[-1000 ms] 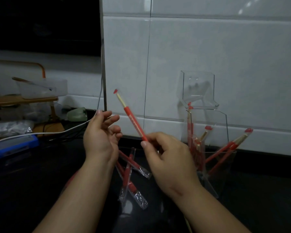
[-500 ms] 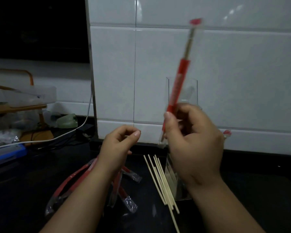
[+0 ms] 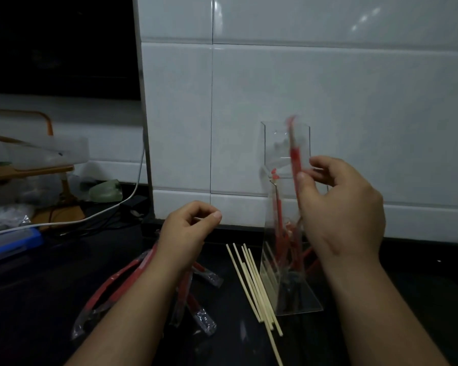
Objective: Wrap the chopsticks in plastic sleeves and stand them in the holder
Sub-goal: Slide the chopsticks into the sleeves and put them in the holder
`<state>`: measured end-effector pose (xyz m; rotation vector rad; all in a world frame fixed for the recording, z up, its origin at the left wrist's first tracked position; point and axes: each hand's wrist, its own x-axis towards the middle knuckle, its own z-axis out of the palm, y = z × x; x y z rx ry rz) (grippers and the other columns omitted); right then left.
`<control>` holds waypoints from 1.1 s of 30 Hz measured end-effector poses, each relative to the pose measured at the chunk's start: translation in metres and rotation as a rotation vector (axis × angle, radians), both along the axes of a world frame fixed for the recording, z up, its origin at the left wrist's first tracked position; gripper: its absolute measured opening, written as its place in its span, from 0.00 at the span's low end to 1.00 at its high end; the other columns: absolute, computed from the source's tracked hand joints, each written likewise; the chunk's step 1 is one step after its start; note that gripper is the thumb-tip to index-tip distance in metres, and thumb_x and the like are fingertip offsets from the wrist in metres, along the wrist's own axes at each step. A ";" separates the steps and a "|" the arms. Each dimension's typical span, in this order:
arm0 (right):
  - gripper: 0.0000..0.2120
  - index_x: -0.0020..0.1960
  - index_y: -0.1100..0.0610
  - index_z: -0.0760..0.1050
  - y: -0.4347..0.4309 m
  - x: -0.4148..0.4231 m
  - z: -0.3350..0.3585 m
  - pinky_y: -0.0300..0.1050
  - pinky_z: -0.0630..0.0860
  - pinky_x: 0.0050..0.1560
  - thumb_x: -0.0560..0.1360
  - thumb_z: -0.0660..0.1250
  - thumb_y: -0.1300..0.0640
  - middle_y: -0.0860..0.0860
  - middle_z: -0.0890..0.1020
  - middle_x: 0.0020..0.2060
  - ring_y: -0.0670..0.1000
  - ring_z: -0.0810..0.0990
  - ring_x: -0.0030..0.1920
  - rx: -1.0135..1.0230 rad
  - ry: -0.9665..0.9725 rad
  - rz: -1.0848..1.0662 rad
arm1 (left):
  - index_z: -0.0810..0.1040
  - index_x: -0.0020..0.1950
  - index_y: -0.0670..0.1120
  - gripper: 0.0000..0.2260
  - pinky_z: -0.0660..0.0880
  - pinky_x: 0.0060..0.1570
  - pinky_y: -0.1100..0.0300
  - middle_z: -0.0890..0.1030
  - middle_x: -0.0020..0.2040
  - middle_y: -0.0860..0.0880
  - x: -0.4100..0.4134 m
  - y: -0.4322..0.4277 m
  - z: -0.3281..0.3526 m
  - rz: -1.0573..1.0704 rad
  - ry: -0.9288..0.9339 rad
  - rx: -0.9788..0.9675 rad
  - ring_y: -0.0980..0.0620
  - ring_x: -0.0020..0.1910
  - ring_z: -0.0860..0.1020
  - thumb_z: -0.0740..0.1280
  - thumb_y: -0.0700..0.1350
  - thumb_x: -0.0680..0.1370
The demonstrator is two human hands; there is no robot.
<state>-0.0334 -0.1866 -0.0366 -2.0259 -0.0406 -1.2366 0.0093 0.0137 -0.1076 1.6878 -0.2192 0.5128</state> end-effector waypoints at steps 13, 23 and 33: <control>0.04 0.43 0.60 0.78 0.017 -0.007 -0.013 0.36 0.68 0.37 0.73 0.68 0.67 0.50 0.78 0.35 0.47 0.71 0.34 -0.276 -0.480 0.153 | 0.83 0.42 0.49 0.07 0.71 0.34 0.64 0.83 0.41 0.49 0.006 0.010 0.003 0.096 0.084 -0.042 0.53 0.39 0.79 0.69 0.39 0.77; 0.05 0.46 0.63 0.81 0.053 0.000 -0.049 0.49 0.75 0.43 0.73 0.68 0.68 0.57 0.81 0.41 0.57 0.79 0.40 -0.585 -0.428 0.397 | 0.85 0.48 0.53 0.11 0.79 0.56 0.53 0.86 0.46 0.55 0.024 0.027 -0.011 0.271 0.138 0.233 0.55 0.49 0.83 0.67 0.39 0.76; 0.12 0.58 0.59 0.75 0.074 0.014 -0.068 0.47 0.74 0.48 0.76 0.62 0.65 0.56 0.80 0.55 0.59 0.79 0.56 -0.783 0.778 0.167 | 0.79 0.59 0.65 0.13 0.65 0.58 0.54 0.71 0.62 0.56 0.015 0.025 -0.017 0.182 0.268 1.314 0.49 0.62 0.66 0.68 0.50 0.78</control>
